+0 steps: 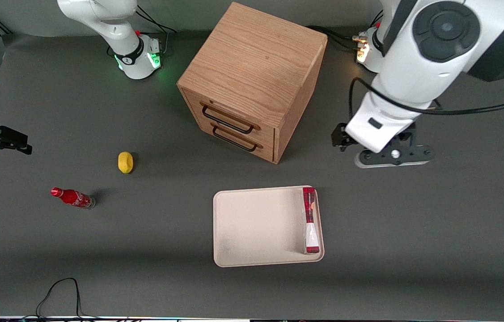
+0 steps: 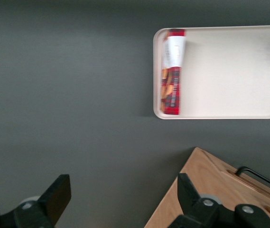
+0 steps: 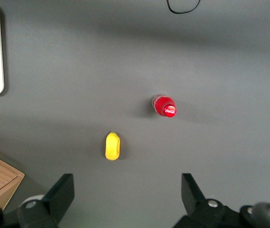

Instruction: Place red cookie box on tray

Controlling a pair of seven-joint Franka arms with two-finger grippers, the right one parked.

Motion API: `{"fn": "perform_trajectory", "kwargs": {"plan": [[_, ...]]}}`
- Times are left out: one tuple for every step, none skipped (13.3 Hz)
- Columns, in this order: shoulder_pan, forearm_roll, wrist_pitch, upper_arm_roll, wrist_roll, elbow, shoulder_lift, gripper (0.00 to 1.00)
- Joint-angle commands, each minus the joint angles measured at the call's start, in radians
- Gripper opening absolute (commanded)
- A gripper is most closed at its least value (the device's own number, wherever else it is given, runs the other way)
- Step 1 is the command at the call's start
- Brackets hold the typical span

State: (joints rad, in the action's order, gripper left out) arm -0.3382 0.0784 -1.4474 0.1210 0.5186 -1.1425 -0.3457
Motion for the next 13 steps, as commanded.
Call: {"fn": "perform_trajectory", "kwargs": {"plan": [[0.098, -0.003, -0.065, -0.001, -0.089, -0.173, 0.091, 1.00], [0.143, -0.002, -0.080, -0.001, -0.142, -0.210, 0.105, 1.00], [0.184, 0.000, -0.088, -0.001, -0.199, -0.227, 0.111, 1.00], [0.232, 0.000, -0.090, -0.001, -0.260, -0.239, 0.113, 1.00], [0.284, 0.000, -0.091, -0.001, -0.334, -0.256, 0.119, 1.00], [0.338, 0.000, -0.106, 0.000, -0.412, -0.275, 0.128, 1.00], [0.381, -0.005, -0.120, 0.000, -0.460, -0.295, 0.135, 1.00], [0.407, -0.006, -0.142, 0.000, -0.489, -0.319, 0.145, 1.00], [0.432, -0.009, -0.165, 0.000, -0.508, -0.344, 0.164, 1.00], [0.455, -0.020, -0.182, 0.000, -0.526, -0.368, 0.181, 1.00], [0.465, -0.032, -0.188, 0.000, -0.534, -0.387, 0.200, 1.00], [0.466, -0.034, -0.192, 0.000, -0.532, -0.407, 0.218, 1.00], [0.462, -0.034, -0.200, 0.000, -0.532, -0.427, 0.238, 1.00]]}}
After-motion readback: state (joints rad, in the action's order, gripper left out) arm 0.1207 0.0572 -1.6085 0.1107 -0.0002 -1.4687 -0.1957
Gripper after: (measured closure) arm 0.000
